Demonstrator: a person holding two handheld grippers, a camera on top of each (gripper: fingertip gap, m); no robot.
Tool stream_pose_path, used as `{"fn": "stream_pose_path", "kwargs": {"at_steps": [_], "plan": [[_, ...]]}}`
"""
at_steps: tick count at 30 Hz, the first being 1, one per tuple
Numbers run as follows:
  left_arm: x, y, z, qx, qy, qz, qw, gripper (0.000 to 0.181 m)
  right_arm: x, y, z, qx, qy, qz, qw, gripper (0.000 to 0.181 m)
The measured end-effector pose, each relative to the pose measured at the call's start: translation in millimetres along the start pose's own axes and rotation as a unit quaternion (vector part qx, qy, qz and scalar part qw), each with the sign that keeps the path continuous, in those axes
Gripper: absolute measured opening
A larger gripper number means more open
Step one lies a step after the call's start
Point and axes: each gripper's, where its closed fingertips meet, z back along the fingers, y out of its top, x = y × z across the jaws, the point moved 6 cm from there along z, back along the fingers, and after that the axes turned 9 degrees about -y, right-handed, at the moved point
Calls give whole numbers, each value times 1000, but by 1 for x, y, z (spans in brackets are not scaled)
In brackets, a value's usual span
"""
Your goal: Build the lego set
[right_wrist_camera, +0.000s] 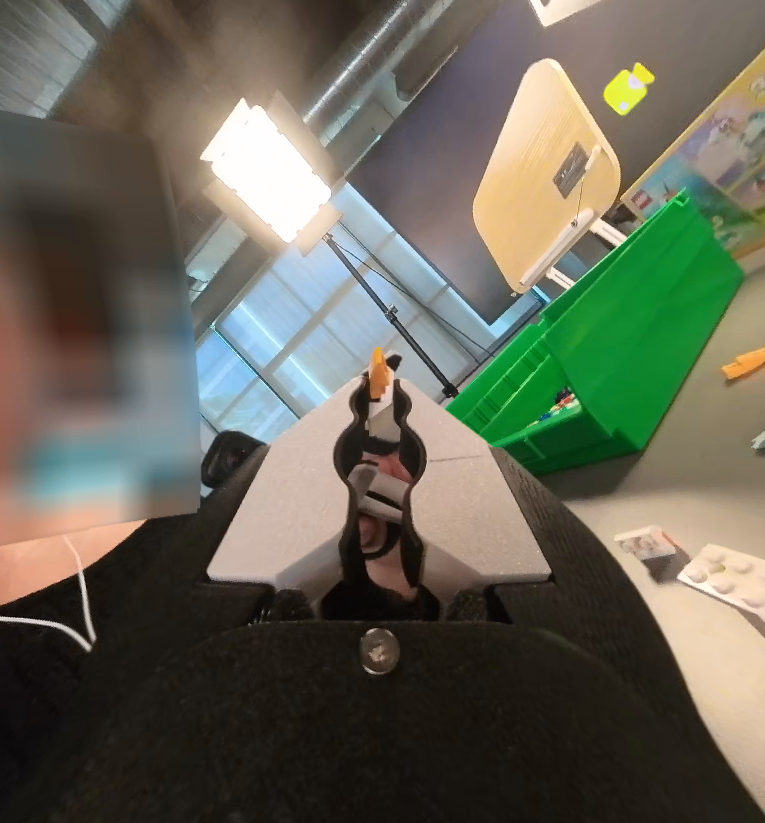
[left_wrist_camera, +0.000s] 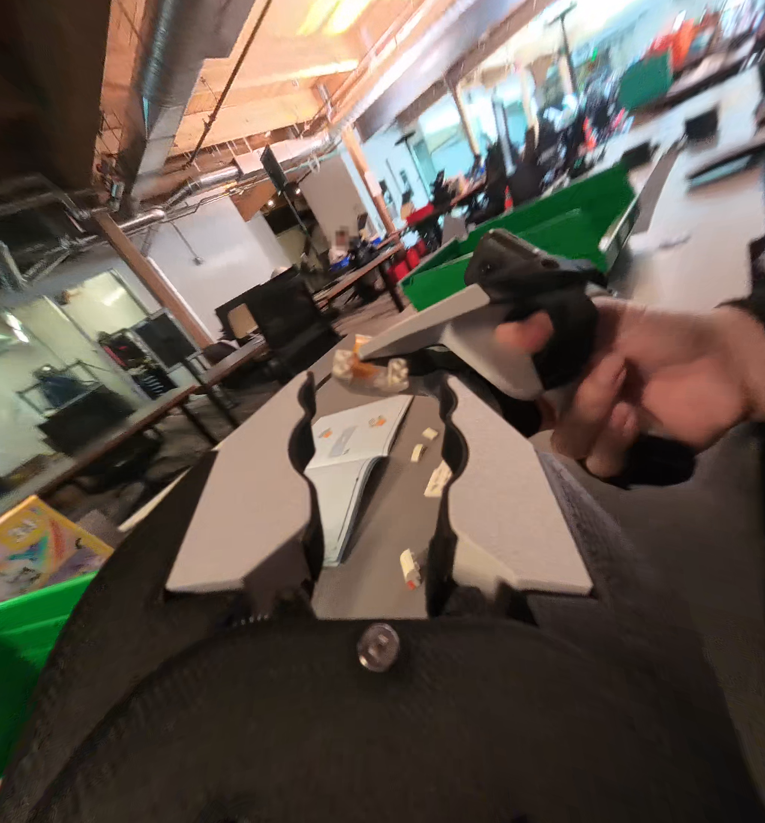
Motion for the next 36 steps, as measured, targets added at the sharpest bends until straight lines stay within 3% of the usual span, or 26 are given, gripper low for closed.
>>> {"fn": "stream_pose_path", "kwargs": {"at_steps": [4,9,13,18,27,32,36], "plan": [[0,-6,-2,-17,25,-9,999,33,4,-4,-1,-6,2,-22,1000,8],[-1,-11,-1,-32,11,5,999,33,10,-6,-2,-12,-16,-34,999,10],[-12,-15,4,-21,41,59,997,33,14,0,0,-13,-71,37,997,39],[-26,-24,19,-8,59,112,992,33,17,13,7,-30,-135,138,981,24],[-35,-42,27,-27,93,123,988,33,27,12,3,-37,-168,231,958,32],[-39,-45,28,-22,106,151,983,33,37,24,9,-80,-259,299,915,31],[-45,-50,31,-21,125,179,976,33,47,26,9,-198,-286,358,867,25]]}}
